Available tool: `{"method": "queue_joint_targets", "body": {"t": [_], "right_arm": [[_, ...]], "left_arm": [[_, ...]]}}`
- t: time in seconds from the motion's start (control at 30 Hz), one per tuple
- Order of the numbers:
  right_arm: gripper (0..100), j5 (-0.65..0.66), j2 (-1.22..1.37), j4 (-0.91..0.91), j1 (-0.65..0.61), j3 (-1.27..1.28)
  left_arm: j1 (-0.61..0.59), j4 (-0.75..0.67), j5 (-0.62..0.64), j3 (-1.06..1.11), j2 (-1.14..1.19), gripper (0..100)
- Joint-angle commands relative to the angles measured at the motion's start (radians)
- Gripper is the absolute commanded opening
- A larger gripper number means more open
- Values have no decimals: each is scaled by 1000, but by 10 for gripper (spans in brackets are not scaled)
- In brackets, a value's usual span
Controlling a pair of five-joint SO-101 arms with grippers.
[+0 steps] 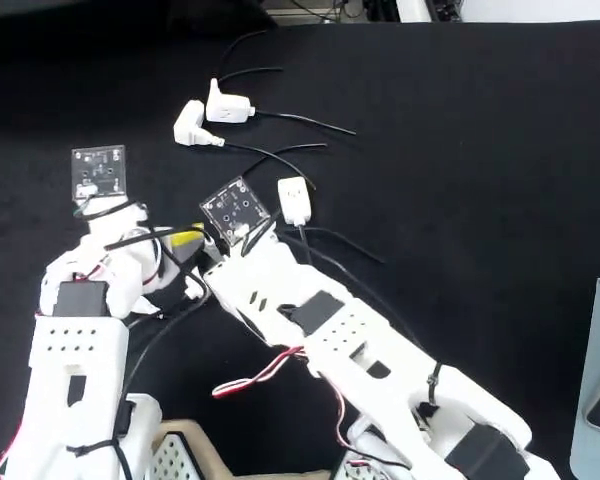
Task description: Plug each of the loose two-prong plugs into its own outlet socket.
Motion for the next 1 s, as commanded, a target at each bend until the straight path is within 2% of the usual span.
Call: {"method": "queue_joint_targets", "body": {"t": [0.0,0.17,0.37,0.67,0.97], "right_arm": [[11,-8,-33,3,-12,8],[11,-8,-33,3,-8,13],[11,-8,-33,3,-8,13],[11,-12,-33,3,5,15],[11,-6,28,3,41,-7]], "left_arm": [[33,-6,11,-62,-23,346],[35,8,11,-64,-23,346],[104,146,6,-136,-23,346],[105,157,3,-137,-23,346],[-205,103,41,-133,-23,346]]}}
